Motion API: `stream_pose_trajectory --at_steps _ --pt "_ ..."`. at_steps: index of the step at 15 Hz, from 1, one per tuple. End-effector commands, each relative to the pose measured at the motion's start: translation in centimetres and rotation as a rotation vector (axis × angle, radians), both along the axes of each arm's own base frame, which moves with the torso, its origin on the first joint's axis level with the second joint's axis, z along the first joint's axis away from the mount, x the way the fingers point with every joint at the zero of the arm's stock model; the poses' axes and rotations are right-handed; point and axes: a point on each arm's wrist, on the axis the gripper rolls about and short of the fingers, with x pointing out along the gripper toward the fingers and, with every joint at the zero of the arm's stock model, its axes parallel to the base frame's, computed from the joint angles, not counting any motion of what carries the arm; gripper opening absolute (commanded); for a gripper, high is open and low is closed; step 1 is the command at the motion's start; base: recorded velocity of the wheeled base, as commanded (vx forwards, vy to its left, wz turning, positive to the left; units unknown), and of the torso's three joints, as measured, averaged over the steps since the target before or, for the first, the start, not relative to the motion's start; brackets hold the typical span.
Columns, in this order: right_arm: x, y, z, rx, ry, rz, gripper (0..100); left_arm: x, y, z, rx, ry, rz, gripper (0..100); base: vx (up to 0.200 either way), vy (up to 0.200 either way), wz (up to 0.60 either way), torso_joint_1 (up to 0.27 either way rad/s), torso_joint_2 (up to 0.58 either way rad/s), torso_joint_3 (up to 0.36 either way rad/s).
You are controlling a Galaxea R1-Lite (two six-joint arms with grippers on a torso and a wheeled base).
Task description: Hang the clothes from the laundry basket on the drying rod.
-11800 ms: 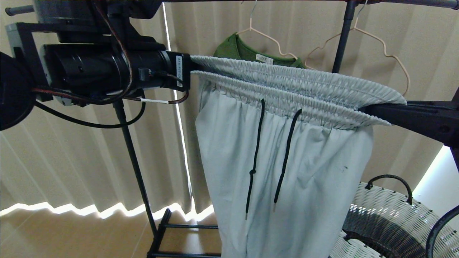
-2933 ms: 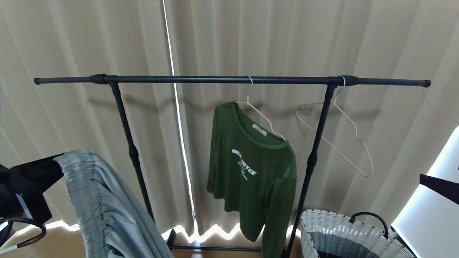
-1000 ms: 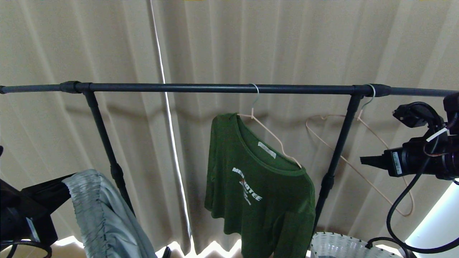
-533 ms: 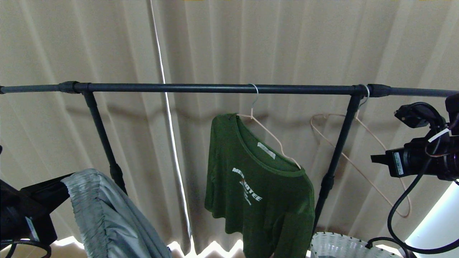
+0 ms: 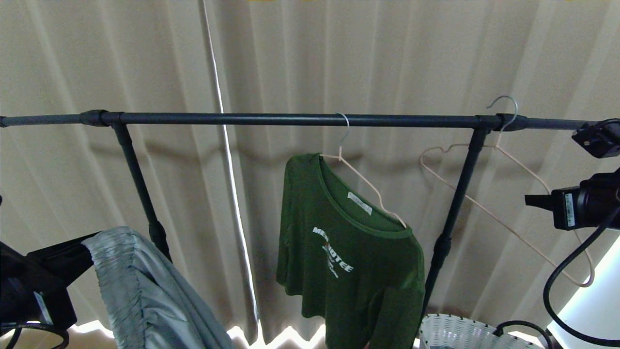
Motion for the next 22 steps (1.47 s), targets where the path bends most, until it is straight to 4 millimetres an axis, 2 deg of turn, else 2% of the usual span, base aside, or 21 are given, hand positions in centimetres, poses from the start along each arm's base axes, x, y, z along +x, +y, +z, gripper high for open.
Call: stream_pose_trajectory --at_steps 1,4,7,19,22 --pt "-2.2 -0.2 1.1 0.01 -0.062 -0.018 0 0.1 0.0 0.0 0.001 0.002 -0.002 0 0.0 0.0 0.0 0.0 0.0 0.0" --pt "-4.0 -0.2 0.6 0.011 -0.07 -0.021 0 0.0 0.0 0.0 0.004 -0.001 0.001 0 0.0 0.0 0.0 0.0 0.0 0.0" --pt "-4.1 -0.6 0.0 0.011 -0.126 -0.048 0 0.0 0.0 0.0 0.006 0.0 0.002 0 0.0 0.0 0.0 0.0 0.0 0.0" --pt "-5.5 -0.8 -0.9 0.012 -0.142 -0.064 0 0.1 0.0 -0.1 0.037 -0.006 0.011 0 -0.2 0.0 0.0 0.0 0.0 0.003" --pt "-6.6 -0.7 -0.5 0.012 -0.174 -0.058 0 0.1 0.0 -0.1 0.036 -0.006 0.008 0 0.0 0.0 0.0 0.0 0.0 0.0"
